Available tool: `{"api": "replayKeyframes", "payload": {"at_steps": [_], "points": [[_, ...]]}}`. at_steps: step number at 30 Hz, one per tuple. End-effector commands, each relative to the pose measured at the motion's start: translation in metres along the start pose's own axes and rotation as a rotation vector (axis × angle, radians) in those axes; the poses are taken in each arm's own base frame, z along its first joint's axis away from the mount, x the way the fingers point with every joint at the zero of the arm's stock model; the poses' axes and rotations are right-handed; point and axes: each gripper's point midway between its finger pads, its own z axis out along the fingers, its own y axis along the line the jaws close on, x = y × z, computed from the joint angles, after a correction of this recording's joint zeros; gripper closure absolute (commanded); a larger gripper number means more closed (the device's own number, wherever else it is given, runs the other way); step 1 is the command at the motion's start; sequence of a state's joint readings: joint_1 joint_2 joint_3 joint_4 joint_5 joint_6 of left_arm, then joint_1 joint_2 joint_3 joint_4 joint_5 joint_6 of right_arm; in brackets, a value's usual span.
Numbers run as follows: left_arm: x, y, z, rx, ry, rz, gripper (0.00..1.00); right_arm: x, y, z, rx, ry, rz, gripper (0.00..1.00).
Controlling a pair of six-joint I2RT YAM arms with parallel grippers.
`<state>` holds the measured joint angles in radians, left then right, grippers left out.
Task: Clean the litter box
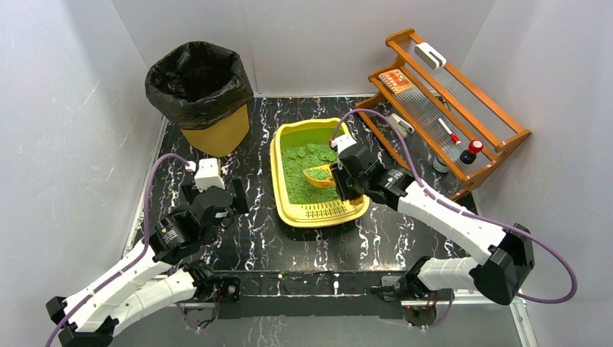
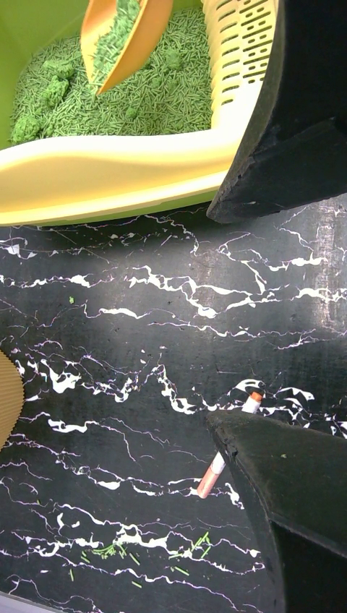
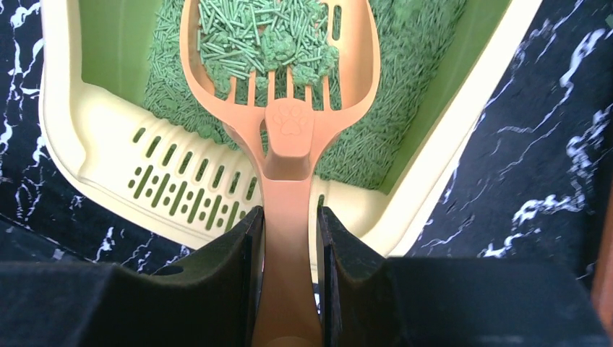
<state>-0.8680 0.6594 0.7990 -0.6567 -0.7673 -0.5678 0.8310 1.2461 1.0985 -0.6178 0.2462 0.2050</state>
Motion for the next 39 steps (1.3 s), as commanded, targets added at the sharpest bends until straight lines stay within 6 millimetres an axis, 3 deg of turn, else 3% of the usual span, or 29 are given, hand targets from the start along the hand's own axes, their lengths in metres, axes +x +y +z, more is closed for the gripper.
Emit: {"api": "replayKeyframes", "payload": {"at_steps": [1, 11, 13, 14, 16, 21, 25, 29, 33, 39], "points": [[-0.007, 0.001, -0.003, -0.007, -0.018, -0.011, 0.02, -0.021, 0.013, -0.004, -0.073, -0.11, 0.216, 1.0], [-0.007, 0.001, -0.002, -0.008, -0.016, -0.011, 0.02, -0.024, -0.001, -0.01, -0.034, -0.24, 0.344, 1.0], [-0.007, 0.001, -0.002, -0.008, -0.016, -0.011, 0.02, -0.03, 0.002, -0.009, -0.083, -0.334, 0.225, 1.0], [-0.007, 0.001, -0.002, -0.008, -0.017, -0.012, 0.02, -0.023, 0.001, -0.004, -0.091, -0.371, 0.127, 1.0], [-0.007, 0.0, -0.002, -0.007, -0.016, -0.01, 0.02, -0.028, -0.008, -0.005, -0.063, -0.501, 0.046, 1.0], [-0.006, 0.0, -0.002, -0.007, -0.012, -0.003, 0.02, -0.049, -0.015, -0.031, -0.012, -0.759, -0.277, 1.0], [-0.007, 0.001, -0.003, -0.003, -0.02, -0.014, 0.02, -0.051, -0.018, -0.049, 0.048, -0.879, -0.503, 1.0], [-0.007, 0.001, -0.003, -0.003, -0.02, -0.014, 0.02, -0.05, -0.027, -0.058, 0.141, -0.92, -0.665, 1.0], [-0.006, 0.0, -0.001, -0.005, -0.013, -0.003, 0.02, -0.047, -0.03, -0.051, 0.207, -0.885, -0.848, 1.0], [-0.006, -0.001, -0.001, -0.004, -0.011, 0.0, 0.02, -0.053, -0.033, -0.045, 0.242, -0.843, -0.927, 1.0]]}}
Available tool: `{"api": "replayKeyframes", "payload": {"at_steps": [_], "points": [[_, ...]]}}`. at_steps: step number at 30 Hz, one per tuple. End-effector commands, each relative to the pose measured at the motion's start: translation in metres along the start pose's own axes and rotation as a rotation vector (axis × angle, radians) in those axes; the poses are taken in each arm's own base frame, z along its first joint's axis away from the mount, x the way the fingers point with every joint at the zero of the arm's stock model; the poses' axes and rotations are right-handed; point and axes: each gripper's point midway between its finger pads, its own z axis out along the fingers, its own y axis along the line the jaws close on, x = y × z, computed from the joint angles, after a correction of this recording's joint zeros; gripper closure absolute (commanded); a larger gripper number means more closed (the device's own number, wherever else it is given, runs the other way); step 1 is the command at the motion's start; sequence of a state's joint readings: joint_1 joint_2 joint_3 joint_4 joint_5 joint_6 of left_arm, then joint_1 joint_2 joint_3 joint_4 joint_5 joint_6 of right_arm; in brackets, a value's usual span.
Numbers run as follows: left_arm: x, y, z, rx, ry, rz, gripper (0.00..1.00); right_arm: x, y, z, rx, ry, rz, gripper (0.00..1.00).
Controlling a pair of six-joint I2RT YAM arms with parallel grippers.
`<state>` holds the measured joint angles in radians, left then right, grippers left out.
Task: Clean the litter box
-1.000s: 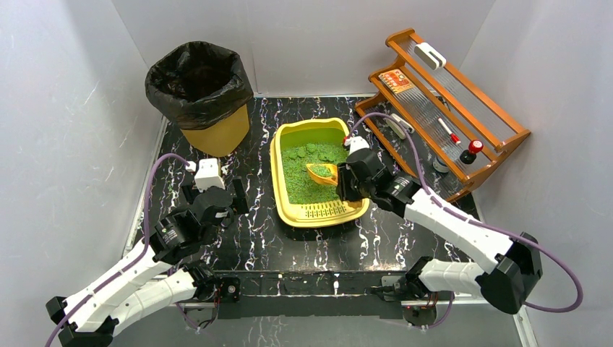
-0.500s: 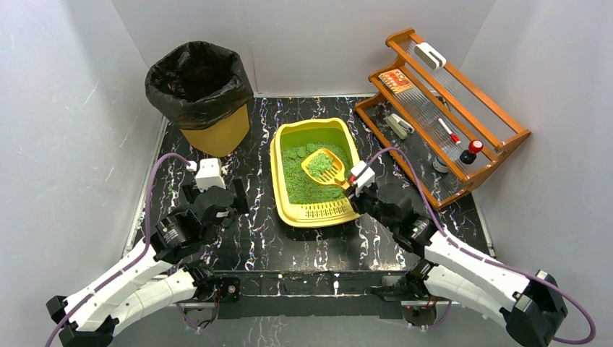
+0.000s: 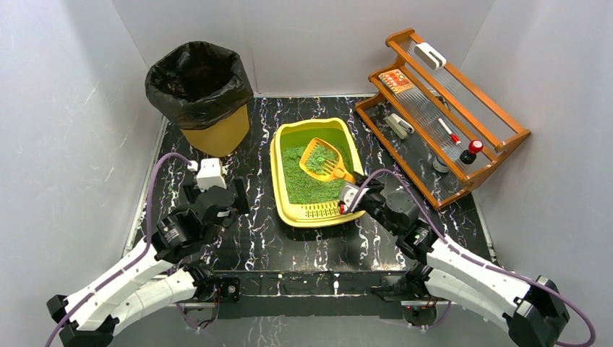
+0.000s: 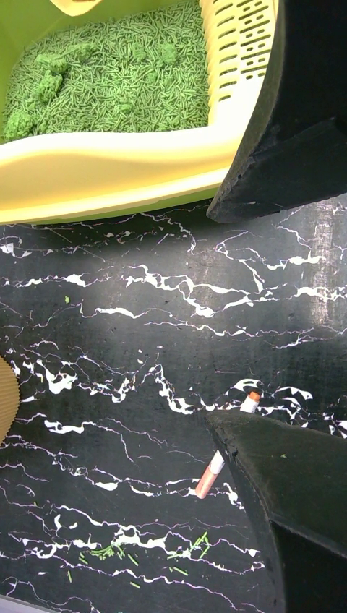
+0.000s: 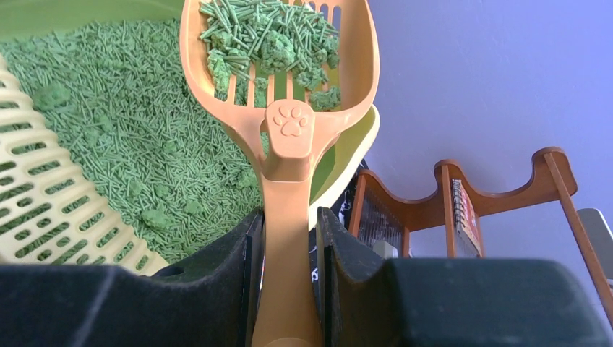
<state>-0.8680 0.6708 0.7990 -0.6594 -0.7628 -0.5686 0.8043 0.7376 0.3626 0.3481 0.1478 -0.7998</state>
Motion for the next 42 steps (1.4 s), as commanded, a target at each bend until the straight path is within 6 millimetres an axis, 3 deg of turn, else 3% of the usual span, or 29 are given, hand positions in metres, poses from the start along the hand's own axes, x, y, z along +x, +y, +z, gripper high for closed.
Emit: {"api": "replayKeyframes", "payload": {"at_steps": [1, 7, 11, 17, 22, 32, 42], "points": [[-0.008, 0.001, -0.003, -0.002, -0.023, -0.011, 0.02, -0.025, -0.03, 0.005, 0.079, -0.072, -0.105, 1.0], [-0.01, 0.002, -0.004, -0.003, -0.033, -0.023, 0.02, -0.027, -0.03, 0.007, 0.09, -0.08, -0.015, 1.0], [-0.009, 0.002, -0.003, -0.008, -0.028, -0.014, 0.02, -0.041, -0.036, 0.009, 0.107, -0.08, 0.331, 1.0], [-0.008, 0.002, -0.001, -0.015, -0.022, -0.005, 0.02, -0.045, -0.013, 0.007, 0.062, 0.003, 0.876, 1.0], [-0.006, 0.001, 0.0, -0.018, -0.018, 0.0, 0.02, -0.055, 0.0, 0.0, 0.03, -0.022, 1.142, 1.0], [-0.005, 0.0, 0.001, -0.02, -0.012, 0.005, 0.02, -0.077, 0.01, 0.004, -0.054, -0.032, 1.384, 1.0], [-0.006, 0.001, 0.0, -0.019, -0.017, 0.0, 0.02, -0.081, 0.005, 0.008, -0.044, -0.051, 1.404, 1.0]]}}
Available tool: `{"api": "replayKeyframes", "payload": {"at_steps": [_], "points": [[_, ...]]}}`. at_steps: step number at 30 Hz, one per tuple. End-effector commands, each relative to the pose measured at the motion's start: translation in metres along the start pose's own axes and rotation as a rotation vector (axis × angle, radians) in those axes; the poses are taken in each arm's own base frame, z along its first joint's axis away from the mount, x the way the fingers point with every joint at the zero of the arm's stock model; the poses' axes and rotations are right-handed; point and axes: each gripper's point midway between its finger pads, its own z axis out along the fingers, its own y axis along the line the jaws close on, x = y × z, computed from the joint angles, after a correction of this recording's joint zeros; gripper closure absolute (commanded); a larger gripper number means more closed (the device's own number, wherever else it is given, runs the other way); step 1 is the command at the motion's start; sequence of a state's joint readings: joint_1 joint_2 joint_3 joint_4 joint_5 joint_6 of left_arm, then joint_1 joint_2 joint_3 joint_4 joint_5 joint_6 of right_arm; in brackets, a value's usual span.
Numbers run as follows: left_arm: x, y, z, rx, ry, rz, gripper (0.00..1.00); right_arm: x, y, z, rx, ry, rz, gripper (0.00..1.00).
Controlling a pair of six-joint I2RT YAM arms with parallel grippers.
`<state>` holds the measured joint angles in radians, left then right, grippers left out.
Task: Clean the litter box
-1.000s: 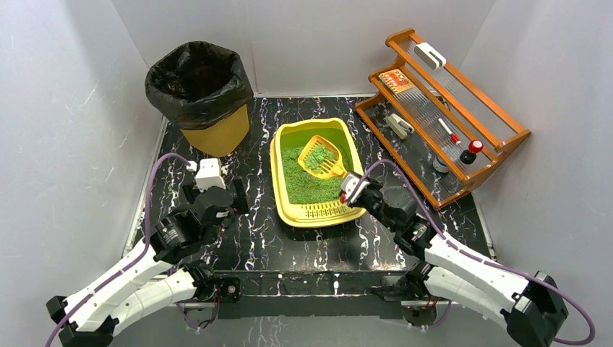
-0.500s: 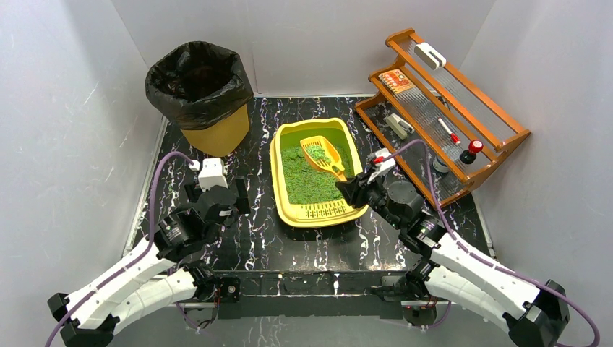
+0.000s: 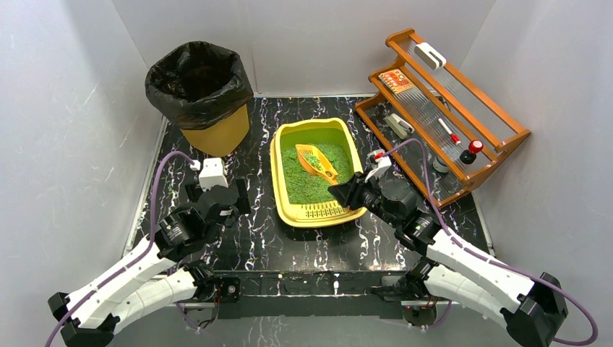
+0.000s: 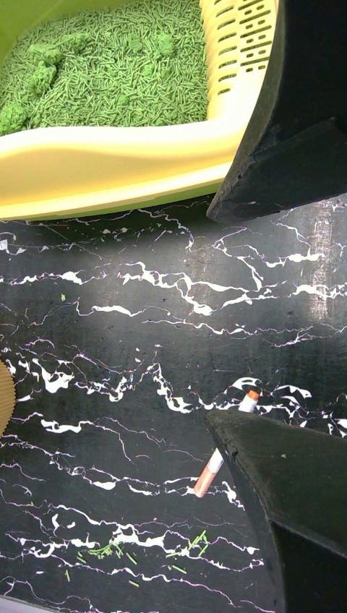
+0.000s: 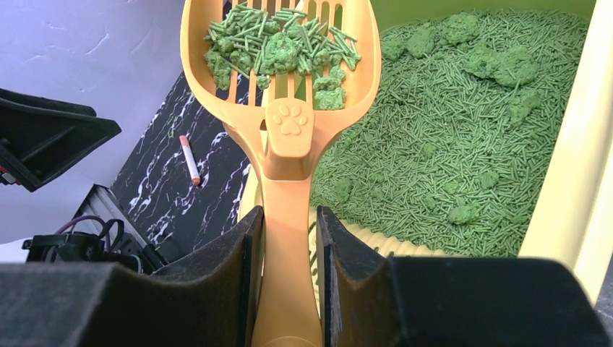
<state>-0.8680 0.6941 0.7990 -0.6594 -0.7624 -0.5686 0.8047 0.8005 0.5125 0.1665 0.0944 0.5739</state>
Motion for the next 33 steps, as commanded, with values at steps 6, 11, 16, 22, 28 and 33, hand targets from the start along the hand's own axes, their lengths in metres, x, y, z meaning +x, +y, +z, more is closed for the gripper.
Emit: {"api": "replayKeyframes", "payload": {"at_steps": [6, 11, 16, 22, 28, 33], "points": [[-0.01, 0.003, -0.003, -0.01, -0.032, -0.017, 0.02, -0.044, 0.025, -0.002, -0.053, -0.128, 0.102, 1.0], [-0.01, 0.003, -0.004, -0.007, -0.03, -0.018, 0.02, -0.047, 0.03, -0.001, -0.037, -0.112, 0.24, 1.0], [-0.01, 0.002, -0.004, -0.005, -0.03, -0.018, 0.02, -0.051, 0.033, -0.002, -0.013, -0.096, 0.317, 1.0], [-0.01, 0.002, -0.005, 0.0, -0.033, -0.023, 0.02, -0.05, 0.029, -0.003, 0.026, -0.075, 0.322, 1.0], [-0.01, 0.002, -0.005, 0.003, -0.033, -0.025, 0.02, -0.05, 0.024, -0.002, 0.022, -0.088, 0.206, 1.0], [-0.011, 0.002, -0.005, 0.002, -0.033, -0.023, 0.02, -0.057, 0.018, 0.0, 0.01, -0.108, -0.128, 1.0]]}}
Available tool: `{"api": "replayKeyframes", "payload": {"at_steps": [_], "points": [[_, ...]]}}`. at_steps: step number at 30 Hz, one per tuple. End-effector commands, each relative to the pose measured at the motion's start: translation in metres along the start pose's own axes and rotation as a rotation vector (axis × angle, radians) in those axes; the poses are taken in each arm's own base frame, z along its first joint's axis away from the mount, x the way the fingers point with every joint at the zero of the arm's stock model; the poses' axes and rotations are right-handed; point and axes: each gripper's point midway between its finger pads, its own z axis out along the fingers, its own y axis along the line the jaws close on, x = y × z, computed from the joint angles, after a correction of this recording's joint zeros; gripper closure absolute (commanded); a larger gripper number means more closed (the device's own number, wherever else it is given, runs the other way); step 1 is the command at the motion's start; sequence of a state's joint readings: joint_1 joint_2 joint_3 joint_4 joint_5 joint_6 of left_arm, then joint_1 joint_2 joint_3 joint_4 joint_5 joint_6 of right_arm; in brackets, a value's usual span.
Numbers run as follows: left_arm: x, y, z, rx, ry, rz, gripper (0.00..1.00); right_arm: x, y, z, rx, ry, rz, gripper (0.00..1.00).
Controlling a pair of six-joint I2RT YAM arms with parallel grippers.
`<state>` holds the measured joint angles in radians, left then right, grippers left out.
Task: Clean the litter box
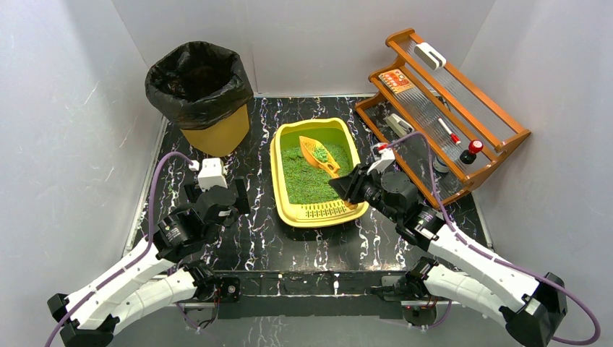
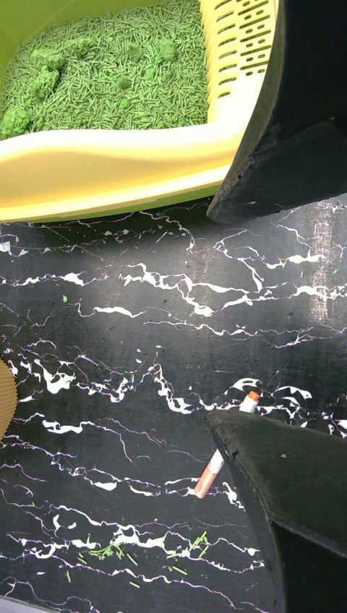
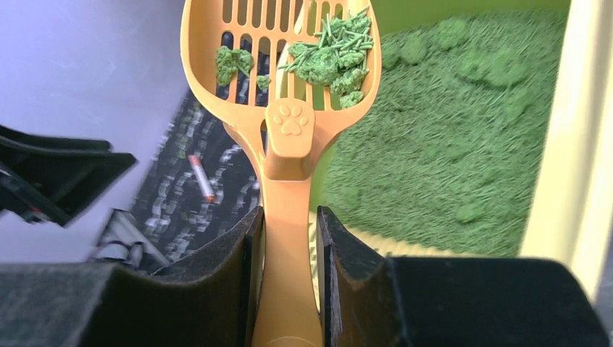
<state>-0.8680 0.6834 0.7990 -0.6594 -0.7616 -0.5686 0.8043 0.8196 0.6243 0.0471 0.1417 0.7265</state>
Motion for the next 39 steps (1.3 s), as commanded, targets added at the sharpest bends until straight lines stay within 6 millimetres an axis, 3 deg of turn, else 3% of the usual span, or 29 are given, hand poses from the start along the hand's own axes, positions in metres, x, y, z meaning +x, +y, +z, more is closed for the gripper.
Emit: {"api": "replayKeyframes", "payload": {"at_steps": [1, 8, 15, 26, 34, 39], "points": [[-0.009, 0.001, -0.004, -0.001, -0.027, -0.017, 0.02, -0.035, 0.01, 0.001, -0.052, -0.109, -0.368, 1.0], [-0.01, 0.002, -0.005, 0.004, -0.033, -0.026, 0.02, -0.051, 0.0, 0.0, -0.083, -0.122, -1.111, 1.0], [-0.011, 0.002, -0.005, 0.002, -0.034, -0.025, 0.02, -0.054, -0.017, 0.004, -0.074, -0.018, -1.621, 1.0], [-0.01, 0.002, -0.004, -0.004, -0.03, -0.018, 0.02, -0.07, -0.024, 0.008, 0.012, -0.058, -1.797, 1.0], [-0.009, 0.002, -0.003, -0.008, -0.028, -0.012, 0.02, -0.067, -0.026, 0.009, 0.02, -0.103, -1.76, 1.0], [-0.009, 0.002, -0.003, -0.008, -0.027, -0.011, 0.02, -0.063, -0.023, 0.01, 0.003, -0.132, -1.644, 1.0]]}}
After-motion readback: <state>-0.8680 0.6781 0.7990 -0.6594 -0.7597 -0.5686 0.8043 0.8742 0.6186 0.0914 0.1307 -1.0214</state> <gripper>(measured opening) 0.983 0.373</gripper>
